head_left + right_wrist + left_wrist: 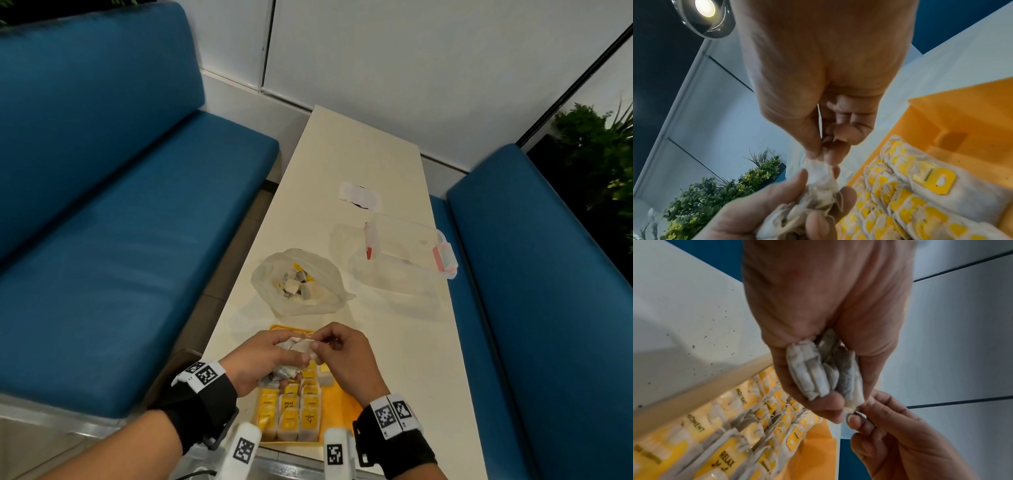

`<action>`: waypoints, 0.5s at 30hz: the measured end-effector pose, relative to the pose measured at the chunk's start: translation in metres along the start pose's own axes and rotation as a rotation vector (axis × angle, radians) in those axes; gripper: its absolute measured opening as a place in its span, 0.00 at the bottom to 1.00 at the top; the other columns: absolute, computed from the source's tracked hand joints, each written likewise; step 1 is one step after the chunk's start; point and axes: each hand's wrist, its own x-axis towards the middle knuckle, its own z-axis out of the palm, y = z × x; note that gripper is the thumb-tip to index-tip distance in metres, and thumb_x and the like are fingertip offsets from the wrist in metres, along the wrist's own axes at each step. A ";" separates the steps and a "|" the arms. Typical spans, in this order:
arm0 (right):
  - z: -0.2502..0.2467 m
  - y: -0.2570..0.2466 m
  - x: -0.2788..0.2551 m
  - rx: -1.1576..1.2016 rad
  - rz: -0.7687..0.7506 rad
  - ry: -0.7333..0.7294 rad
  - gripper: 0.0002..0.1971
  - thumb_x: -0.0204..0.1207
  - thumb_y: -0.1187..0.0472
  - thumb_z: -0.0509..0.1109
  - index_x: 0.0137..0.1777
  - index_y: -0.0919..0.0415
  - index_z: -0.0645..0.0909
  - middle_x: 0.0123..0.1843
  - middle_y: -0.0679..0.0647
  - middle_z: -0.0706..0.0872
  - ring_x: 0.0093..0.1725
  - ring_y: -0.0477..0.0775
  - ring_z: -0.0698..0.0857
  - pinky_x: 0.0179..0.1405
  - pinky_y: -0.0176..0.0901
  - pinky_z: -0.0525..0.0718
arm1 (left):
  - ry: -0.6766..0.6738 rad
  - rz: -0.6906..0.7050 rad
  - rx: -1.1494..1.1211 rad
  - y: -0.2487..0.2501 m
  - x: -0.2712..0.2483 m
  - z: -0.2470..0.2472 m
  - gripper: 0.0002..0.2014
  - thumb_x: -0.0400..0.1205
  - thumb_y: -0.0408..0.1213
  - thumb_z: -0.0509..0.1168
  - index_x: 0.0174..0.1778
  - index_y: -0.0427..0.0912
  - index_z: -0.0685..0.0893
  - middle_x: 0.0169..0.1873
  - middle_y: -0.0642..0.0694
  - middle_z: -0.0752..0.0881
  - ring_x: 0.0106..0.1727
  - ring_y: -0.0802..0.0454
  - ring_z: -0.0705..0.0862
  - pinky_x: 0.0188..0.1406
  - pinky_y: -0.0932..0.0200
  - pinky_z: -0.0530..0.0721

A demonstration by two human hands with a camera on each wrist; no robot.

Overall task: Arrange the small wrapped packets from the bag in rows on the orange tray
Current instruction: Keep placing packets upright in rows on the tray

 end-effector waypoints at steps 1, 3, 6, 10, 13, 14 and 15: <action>-0.002 0.000 0.000 0.006 0.004 0.002 0.05 0.75 0.70 0.74 0.42 0.60 0.86 0.31 0.50 0.88 0.30 0.48 0.86 0.34 0.37 0.84 | 0.015 -0.006 -0.007 0.000 -0.001 -0.001 0.18 0.77 0.28 0.77 0.63 0.40 0.88 0.46 0.36 0.91 0.39 0.44 0.88 0.26 0.58 0.83; -0.005 0.002 0.000 0.024 0.021 0.001 0.05 0.76 0.71 0.73 0.44 0.61 0.85 0.31 0.50 0.87 0.29 0.47 0.86 0.30 0.34 0.81 | 0.042 -0.011 -0.025 0.000 -0.001 -0.002 0.17 0.78 0.28 0.76 0.63 0.40 0.88 0.44 0.37 0.91 0.38 0.45 0.88 0.26 0.58 0.83; -0.006 0.003 0.001 0.050 0.037 -0.009 0.06 0.76 0.74 0.72 0.46 0.62 0.83 0.34 0.54 0.86 0.29 0.48 0.86 0.27 0.35 0.79 | 0.082 -0.010 -0.045 0.000 -0.001 -0.003 0.15 0.79 0.30 0.76 0.62 0.38 0.88 0.42 0.37 0.91 0.36 0.46 0.88 0.25 0.58 0.83; -0.010 0.005 0.002 0.021 0.008 0.043 0.09 0.75 0.74 0.70 0.43 0.58 0.79 0.36 0.53 0.84 0.29 0.52 0.87 0.27 0.36 0.78 | 0.136 0.004 -0.075 0.001 0.000 -0.004 0.14 0.78 0.30 0.77 0.59 0.34 0.88 0.44 0.34 0.91 0.39 0.44 0.87 0.27 0.58 0.82; -0.016 0.006 0.003 0.004 0.022 0.059 0.10 0.75 0.74 0.68 0.41 0.58 0.80 0.35 0.49 0.85 0.29 0.52 0.88 0.28 0.36 0.78 | 0.154 0.016 -0.090 0.002 -0.001 -0.006 0.12 0.78 0.29 0.76 0.57 0.33 0.88 0.46 0.33 0.91 0.40 0.45 0.87 0.28 0.58 0.82; -0.018 0.007 0.003 -0.014 0.026 0.056 0.11 0.76 0.74 0.67 0.41 0.57 0.83 0.35 0.48 0.86 0.29 0.51 0.88 0.30 0.36 0.79 | 0.157 0.017 -0.090 0.002 -0.001 -0.006 0.12 0.78 0.29 0.76 0.57 0.33 0.89 0.46 0.34 0.90 0.40 0.45 0.87 0.28 0.58 0.82; -0.020 0.008 0.003 -0.036 0.035 0.053 0.12 0.77 0.73 0.66 0.41 0.56 0.85 0.34 0.47 0.87 0.30 0.49 0.88 0.31 0.36 0.80 | 0.159 0.015 -0.089 0.002 -0.002 -0.007 0.11 0.78 0.29 0.76 0.56 0.34 0.89 0.46 0.34 0.90 0.40 0.45 0.87 0.28 0.58 0.82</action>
